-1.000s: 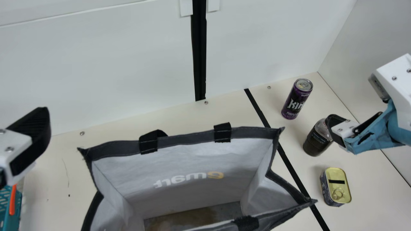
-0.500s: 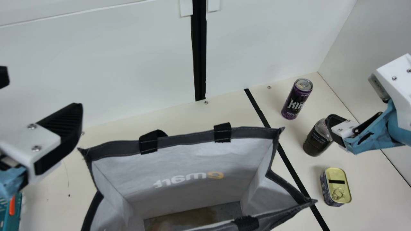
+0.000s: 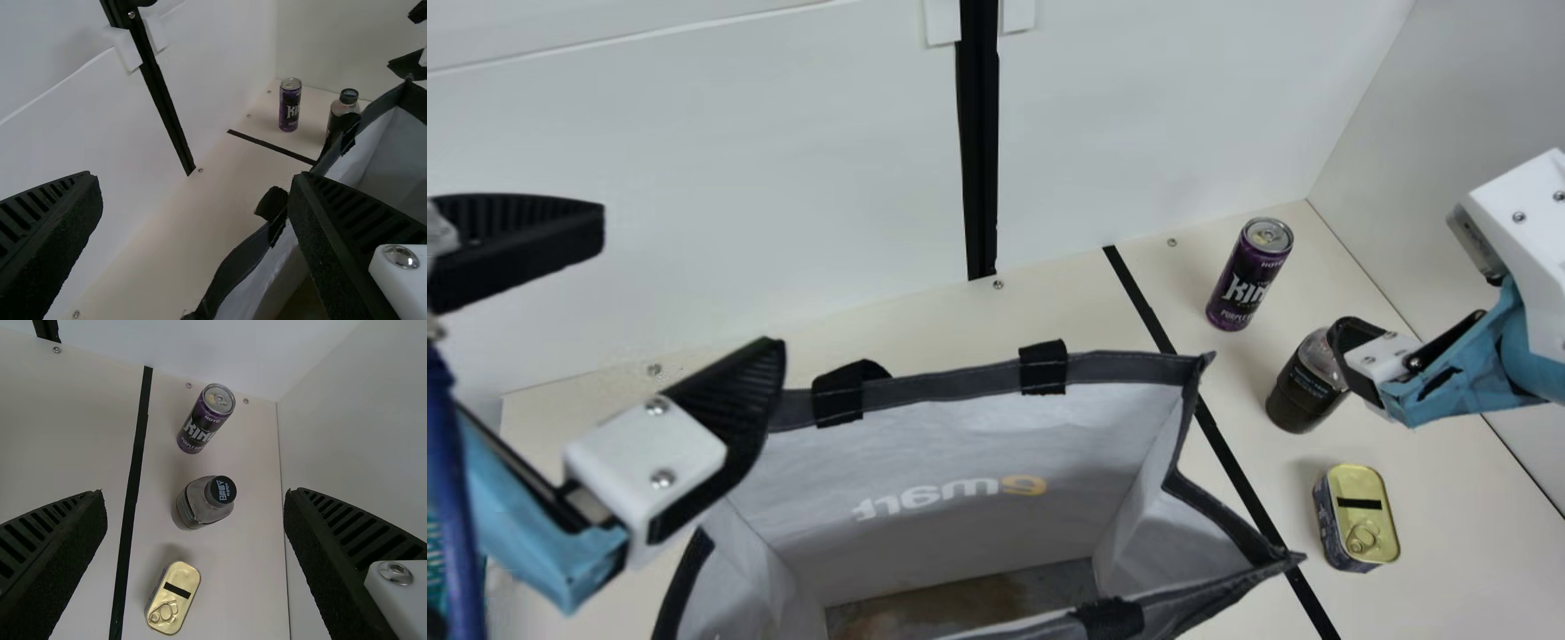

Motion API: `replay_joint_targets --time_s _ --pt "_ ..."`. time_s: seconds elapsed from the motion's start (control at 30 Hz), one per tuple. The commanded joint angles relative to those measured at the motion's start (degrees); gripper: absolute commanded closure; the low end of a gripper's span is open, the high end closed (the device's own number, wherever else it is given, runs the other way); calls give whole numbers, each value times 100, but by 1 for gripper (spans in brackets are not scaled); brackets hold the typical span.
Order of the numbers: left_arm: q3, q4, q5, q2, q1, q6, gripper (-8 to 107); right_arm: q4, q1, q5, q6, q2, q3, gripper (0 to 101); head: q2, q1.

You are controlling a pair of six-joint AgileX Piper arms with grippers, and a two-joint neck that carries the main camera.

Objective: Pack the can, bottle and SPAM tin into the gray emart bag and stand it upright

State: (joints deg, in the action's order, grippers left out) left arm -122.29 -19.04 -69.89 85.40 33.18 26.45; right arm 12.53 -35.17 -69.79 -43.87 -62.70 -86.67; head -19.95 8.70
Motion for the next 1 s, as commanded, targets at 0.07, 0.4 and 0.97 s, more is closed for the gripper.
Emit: replay_joint_targets --time_s 0.07,0.4,0.97 --pt "41 40 -1 19 235 65 9 0 0 0 0 0 0 6 -5 130" --pt "276 3 -1 139 665 281 9 0 0 0 0 0 0 6 -5 130" --pt "231 -105 -1 619 940 603 9 0 0 0 0 0 0 6 -5 130"
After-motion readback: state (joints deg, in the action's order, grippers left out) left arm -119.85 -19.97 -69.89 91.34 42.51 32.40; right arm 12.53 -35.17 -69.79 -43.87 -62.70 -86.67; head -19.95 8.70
